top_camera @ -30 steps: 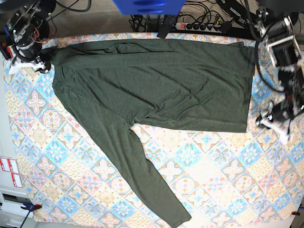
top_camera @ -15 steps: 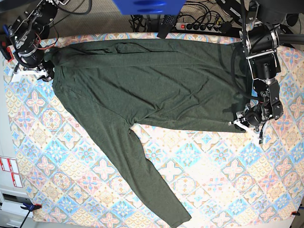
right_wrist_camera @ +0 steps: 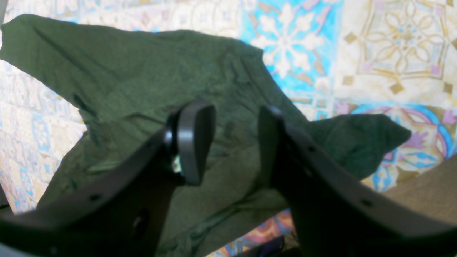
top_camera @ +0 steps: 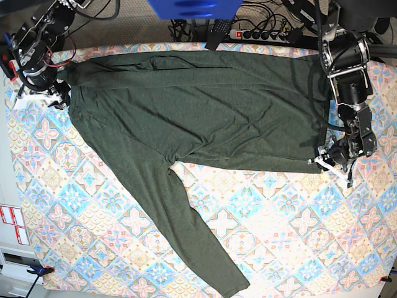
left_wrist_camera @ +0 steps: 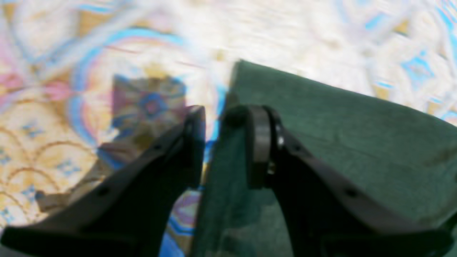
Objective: Fold the T-shirt properly
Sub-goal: 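Move the left gripper to the shirt's side edge and grasp it, then move the right gripper to the opposite side edge and grasp it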
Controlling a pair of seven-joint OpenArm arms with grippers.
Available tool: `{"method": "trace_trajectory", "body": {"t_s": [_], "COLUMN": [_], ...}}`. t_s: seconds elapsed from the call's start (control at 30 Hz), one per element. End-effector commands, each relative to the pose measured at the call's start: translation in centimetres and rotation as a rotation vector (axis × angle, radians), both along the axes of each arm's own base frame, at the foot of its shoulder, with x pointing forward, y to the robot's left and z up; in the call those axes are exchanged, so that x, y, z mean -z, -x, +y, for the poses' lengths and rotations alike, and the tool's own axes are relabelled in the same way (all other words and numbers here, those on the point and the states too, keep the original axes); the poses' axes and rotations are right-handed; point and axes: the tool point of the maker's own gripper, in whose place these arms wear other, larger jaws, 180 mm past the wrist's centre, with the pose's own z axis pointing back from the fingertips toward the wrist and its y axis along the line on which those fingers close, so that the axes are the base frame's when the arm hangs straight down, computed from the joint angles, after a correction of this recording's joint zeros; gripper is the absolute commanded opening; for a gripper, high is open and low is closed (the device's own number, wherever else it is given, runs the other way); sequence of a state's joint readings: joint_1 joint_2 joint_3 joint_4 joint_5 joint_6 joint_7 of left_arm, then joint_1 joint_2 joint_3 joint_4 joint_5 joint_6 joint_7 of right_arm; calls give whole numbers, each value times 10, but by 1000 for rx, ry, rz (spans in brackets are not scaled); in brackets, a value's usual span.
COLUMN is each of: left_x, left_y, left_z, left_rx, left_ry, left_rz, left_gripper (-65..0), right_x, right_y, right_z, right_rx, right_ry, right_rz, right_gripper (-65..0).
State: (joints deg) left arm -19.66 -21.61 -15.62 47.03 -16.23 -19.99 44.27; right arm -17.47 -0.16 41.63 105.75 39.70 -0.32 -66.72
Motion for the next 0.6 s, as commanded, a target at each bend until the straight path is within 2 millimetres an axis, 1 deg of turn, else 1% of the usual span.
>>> {"method": "trace_trajectory", "body": {"t_s": [0.0, 0.03, 0.1, 0.27, 0.33, 0.43, 0.47, 0.57], "left_x": [-19, -21, -22, -19, -17, -11, -10, -3], "left_y": [-15, -15, -14, -12, -11, -11, -11, -11], "left_z": [11, 16, 19, 17, 15, 3, 3, -15], "left_rx": [-1, -5, -11, -3, 3, 22, 26, 42], "left_ry": [-18, -27, -23, -29, -34, -32, -39, -19], "left_rz": [-59, -59, -62, -52, -44, -32, -27, -19], "left_gripper": [-456, -456, -456, -455, -455, -455, -455, -455], "right_x": [-8, -8, -8, -8, -10, -11, -12, -13], "right_y": [-4, -4, -4, -5, -9, -13, -14, -15], "right_z": [-5, -5, -5, -5, -4, -4, -4, -4], "right_rx": [-1, -1, -1, 0, -2, -1, -1, -1], "right_ry": [21, 21, 21, 20, 19, 19, 20, 20], "right_rz": [-29, -29, -29, -30, -42, -48, -52, -54], "right_gripper": [-409, -409, -409, -409, -409, -409, -409, -409]}}
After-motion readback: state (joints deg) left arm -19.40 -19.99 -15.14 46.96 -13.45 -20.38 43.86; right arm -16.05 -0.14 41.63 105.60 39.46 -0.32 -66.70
